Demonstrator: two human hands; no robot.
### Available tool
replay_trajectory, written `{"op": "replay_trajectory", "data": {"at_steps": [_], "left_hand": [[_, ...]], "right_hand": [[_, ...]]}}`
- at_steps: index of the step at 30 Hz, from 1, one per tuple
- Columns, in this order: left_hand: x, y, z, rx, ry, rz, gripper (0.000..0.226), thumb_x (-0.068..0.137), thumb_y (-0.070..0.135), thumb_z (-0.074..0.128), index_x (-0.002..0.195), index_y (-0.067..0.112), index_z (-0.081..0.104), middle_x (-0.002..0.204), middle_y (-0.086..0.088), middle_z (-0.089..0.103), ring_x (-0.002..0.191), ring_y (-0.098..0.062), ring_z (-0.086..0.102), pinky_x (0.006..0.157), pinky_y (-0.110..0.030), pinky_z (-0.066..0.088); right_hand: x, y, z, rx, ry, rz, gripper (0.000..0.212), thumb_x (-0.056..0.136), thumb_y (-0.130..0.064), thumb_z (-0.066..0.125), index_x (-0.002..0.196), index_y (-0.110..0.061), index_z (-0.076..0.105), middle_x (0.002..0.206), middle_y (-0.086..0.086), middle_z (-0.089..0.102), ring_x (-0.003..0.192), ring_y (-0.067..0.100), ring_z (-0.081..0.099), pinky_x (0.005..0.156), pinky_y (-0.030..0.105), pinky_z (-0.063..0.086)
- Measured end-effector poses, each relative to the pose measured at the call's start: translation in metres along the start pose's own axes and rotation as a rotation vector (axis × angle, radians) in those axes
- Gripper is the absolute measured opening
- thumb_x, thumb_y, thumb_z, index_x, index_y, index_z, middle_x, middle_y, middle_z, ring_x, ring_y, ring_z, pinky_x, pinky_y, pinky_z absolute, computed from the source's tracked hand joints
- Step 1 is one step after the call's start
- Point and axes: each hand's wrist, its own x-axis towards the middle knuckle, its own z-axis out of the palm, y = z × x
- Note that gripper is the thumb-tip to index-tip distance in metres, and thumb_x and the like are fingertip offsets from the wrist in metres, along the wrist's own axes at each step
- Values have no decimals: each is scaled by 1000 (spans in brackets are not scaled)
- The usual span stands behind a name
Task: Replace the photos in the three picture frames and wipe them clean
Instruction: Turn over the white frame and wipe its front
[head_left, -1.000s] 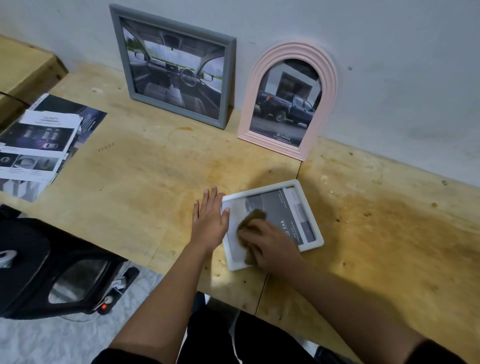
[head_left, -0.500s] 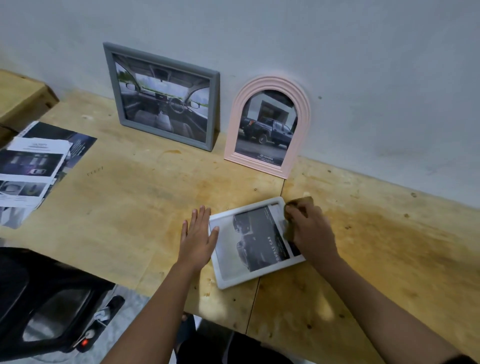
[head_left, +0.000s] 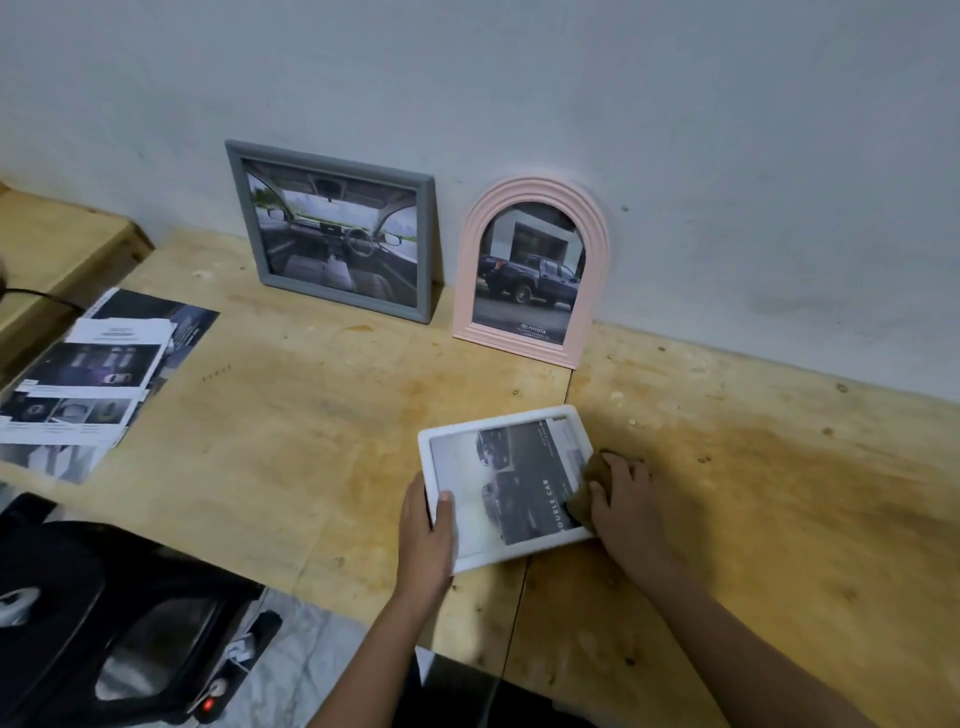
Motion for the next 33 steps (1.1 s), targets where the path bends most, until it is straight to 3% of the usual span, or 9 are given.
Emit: {"op": "replay_trajectory", "data": {"at_steps": [3,8,14,17,19,21,25,29,33], "left_hand": [[1,29,-3,-254,-73,-60,34,99,25,41,130,35,33,115,6,56,95,-13,61,64,-18,55],[21,58,-19,-252,-123,-32,46,96,25,48,139,26,33,121,-3,57,89,-11,63,62,-15,54],[39,87,-20,-209,-244,24,42,90,35,58,128,32,43,116,-9,63,94,-27,66,80,-43,56],[43,102,-14,-220,-291,48,35,91,30,56,124,33,47,110,-8,66,89,-25,68,72,-38,58],[43,111,-11,-217,-338,72,35,91,27,55,125,32,48,108,-5,67,84,-21,68,64,-31,57],[44,119,-9,-201,-376,90,35,91,27,54,125,33,49,106,-4,67,80,-17,68,61,-26,56],[50,136,-8,-156,-461,119,38,91,28,55,128,30,50,109,-3,66,79,-12,70,60,-25,55],[56,160,-7,-117,-532,135,38,87,29,58,125,28,55,107,-3,67,78,-13,69,59,-25,55],[61,182,-7,-112,-548,153,41,80,44,58,115,24,63,100,-6,70,81,-21,67,67,-31,55]], "right_hand": [[0,0,-1,137,-22,63,34,92,-14,51,126,-13,46,124,10,46,107,19,43,86,28,39],[-2,2,-31,395,-70,142,21,94,-16,50,115,-16,51,101,1,50,80,6,48,60,18,35],[-4,40,-58,81,323,118,30,89,-8,52,119,-6,54,109,14,57,85,19,49,71,29,39],[-16,59,-59,-257,176,147,41,93,-20,47,133,-14,45,133,12,49,110,28,50,81,36,43],[-21,66,-58,-453,-30,212,49,97,-33,35,145,-24,27,149,2,32,132,25,34,102,40,34],[-18,66,-62,-471,-52,218,49,97,-36,35,145,-26,27,151,0,30,137,23,28,109,44,24],[0,49,-84,161,238,55,39,96,-23,47,134,-16,45,134,0,47,121,18,43,101,39,32],[20,3,-116,487,-59,-93,42,92,-41,44,129,-21,48,120,-13,51,110,11,50,86,25,41],[28,-4,-123,674,-157,-91,15,90,-26,52,102,-19,57,93,-1,58,88,17,55,73,25,44]]}}
